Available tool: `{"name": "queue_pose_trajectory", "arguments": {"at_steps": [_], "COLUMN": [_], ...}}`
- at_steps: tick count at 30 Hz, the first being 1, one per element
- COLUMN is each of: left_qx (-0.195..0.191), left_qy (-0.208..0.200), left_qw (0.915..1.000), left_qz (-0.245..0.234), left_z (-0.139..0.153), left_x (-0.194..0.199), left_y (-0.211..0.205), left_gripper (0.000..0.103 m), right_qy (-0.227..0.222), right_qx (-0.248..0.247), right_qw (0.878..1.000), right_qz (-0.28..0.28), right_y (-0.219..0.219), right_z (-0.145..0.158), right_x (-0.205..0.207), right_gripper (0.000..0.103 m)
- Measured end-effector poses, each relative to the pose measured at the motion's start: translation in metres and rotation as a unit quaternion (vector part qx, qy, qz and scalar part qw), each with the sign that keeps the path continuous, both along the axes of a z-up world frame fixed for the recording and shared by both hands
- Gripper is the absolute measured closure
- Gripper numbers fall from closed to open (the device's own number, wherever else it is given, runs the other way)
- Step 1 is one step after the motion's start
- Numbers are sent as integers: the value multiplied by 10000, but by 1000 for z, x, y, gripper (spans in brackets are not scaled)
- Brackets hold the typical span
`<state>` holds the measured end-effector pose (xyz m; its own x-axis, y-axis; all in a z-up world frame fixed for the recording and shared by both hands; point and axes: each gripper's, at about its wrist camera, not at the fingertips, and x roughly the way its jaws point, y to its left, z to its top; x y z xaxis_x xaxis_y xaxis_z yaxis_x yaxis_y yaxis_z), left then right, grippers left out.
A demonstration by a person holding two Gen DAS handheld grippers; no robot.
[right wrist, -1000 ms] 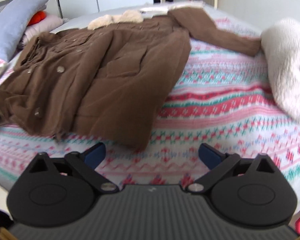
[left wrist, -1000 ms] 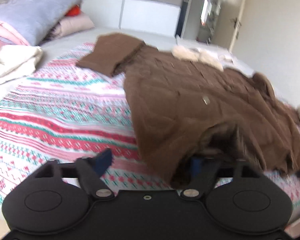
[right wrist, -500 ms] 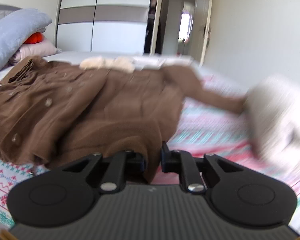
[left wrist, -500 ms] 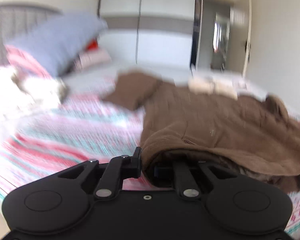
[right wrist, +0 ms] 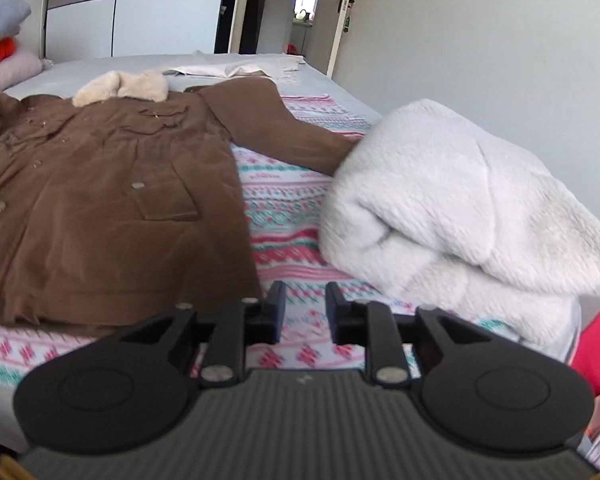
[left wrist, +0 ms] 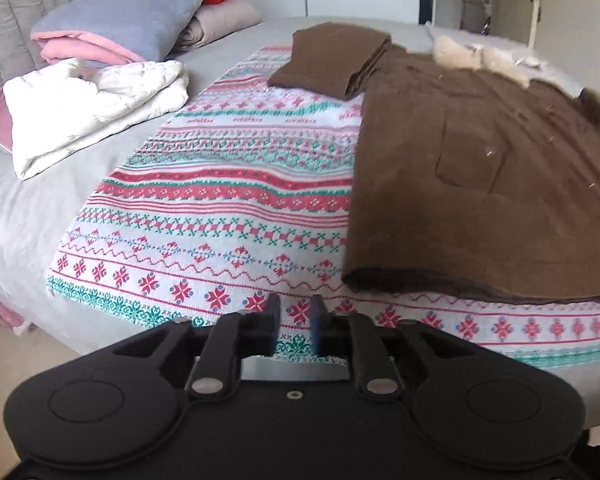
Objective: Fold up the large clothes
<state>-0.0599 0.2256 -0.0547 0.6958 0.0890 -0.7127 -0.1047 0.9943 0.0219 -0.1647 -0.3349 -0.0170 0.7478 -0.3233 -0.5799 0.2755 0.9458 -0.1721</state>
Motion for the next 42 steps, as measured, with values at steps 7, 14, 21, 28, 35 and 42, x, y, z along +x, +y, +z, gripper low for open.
{"name": "queue_pose_trajectory", "arguments": {"at_steps": [7,14,21,28,35,42], "left_qx": [-902,-1245,-121,299,583,515], "left_qy": [-547,28,282,-736,-681,-556], "left_qw": [9929,9903,9950,9914,9913,9926], "left_qz": [-554,-616,-950,-1041,-966,-945], "left_z": [36,-11,26,57,39,10], "left_x": [37,77,65,122,240,342], "left_y": [-4,-10,-28,-22,-25,-39], "left_gripper": [13,75,76,27,27,27], "right_qy": [-483,211,679,-59,-76,280], "right_qx": [1405,1658,464,703,1045,1062], "right_qw": [9864,9855,9965,9955,9855,9816], "right_qz": [699,284,-164,636,1332,1560], "right_y": [-11,-21,-6,36,88,101], "right_z": [34,-29,-17,30,29,0], "right_x": [11,97,93,126,221,277], "right_gripper": [38,65,73,38,17,15]}}
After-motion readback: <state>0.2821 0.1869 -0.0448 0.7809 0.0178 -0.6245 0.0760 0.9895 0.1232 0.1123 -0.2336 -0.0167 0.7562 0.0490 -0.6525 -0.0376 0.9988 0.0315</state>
